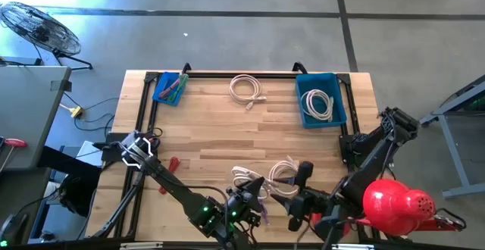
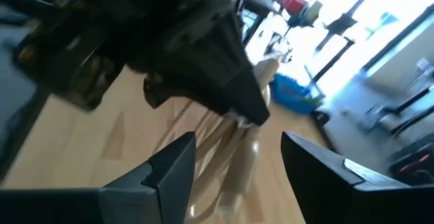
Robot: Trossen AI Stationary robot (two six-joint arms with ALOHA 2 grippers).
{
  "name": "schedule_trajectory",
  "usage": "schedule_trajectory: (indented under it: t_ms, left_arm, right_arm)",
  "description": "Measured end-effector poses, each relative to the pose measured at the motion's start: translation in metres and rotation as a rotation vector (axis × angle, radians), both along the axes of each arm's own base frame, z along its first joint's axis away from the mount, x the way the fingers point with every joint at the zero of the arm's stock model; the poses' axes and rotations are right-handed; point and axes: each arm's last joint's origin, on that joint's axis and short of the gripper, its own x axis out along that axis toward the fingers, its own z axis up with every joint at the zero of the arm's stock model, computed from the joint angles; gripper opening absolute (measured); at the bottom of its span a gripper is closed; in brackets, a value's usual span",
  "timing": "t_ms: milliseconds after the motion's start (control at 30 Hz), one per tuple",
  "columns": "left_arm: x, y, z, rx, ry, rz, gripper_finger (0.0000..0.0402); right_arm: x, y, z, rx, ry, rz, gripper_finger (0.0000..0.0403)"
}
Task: Pick & Place USB Port
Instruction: Put the brown HDMI cable into the right blue bin
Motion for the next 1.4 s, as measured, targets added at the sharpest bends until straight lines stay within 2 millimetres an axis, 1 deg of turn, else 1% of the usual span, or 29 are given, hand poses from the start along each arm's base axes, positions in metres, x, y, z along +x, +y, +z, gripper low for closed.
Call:
schedule_trajectory:
  t_ms: [100, 200, 333, 633, 733, 800, 867, 1033, 1067, 1100, 1167, 1333, 1400]
  left_arm:
    - [0.000, 0.000, -0.001, 0.004, 0.004, 0.000, 0.0056]
    - [0.000, 0.000, 0.000, -0.002, -0.020, 0.017, 0.0056]
    - [0.000, 0.000, 0.001, 0.009, -0.021, 0.029, 0.0056]
    - [-0.001, 0.000, 0.001, -0.005, -0.034, 0.027, 0.0056]
    - [0.000, 0.000, 0.001, -0.009, -0.030, 0.018, 0.0056]
    - [0.000, 0.000, 0.001, -0.013, -0.025, 0.010, 0.0056]
    - [0.000, 0.000, 0.001, -0.016, -0.024, 0.006, 0.0056]
    - [-0.001, -0.001, 0.001, -0.025, -0.031, 0.002, 0.0056]
    - [-0.001, -0.001, 0.000, -0.027, -0.034, 0.003, 0.0056]
    - [-0.001, -0.002, 0.000, -0.030, -0.036, 0.001, 0.0056]
    - [-0.001, -0.001, 0.000, -0.036, -0.036, -0.004, 0.0072]
    - [0.002, 0.000, 0.000, -0.054, -0.033, -0.021, 0.0160]
    - [0.002, 0.000, 0.000, -0.057, -0.030, -0.026, 0.0186]
  right_arm:
    - [0.012, -0.011, -0.003, 0.126, 0.042, -0.001, 0.0209]
    - [0.021, -0.023, -0.008, 0.243, 0.123, 0.010, 0.0209]
    - [0.029, -0.032, -0.010, 0.331, 0.187, 0.035, 0.0209]
    - [0.032, -0.030, -0.008, 0.322, 0.180, 0.074, 0.0208]
    - [0.032, -0.030, -0.010, 0.311, 0.193, 0.074, 0.0199]
    - [0.032, -0.030, -0.012, 0.292, 0.205, 0.081, 0.0180]
    - [0.033, -0.030, -0.013, 0.272, 0.212, 0.087, 0.0150]
    - [0.033, -0.031, -0.014, 0.254, 0.225, 0.086, 0.0039]
    - [0.033, -0.031, -0.014, 0.246, 0.226, 0.086, 0.0030]
    - [0.033, -0.031, -0.014, 0.246, 0.227, 0.087, 0.0030]
    - [0.032, -0.031, -0.015, 0.258, 0.233, 0.078, 0.0030]
    - [0.032, -0.033, -0.018, 0.252, 0.262, 0.074, 0.0028]
    - [0.031, -0.033, -0.018, 0.251, 0.264, 0.075, 0.0028]
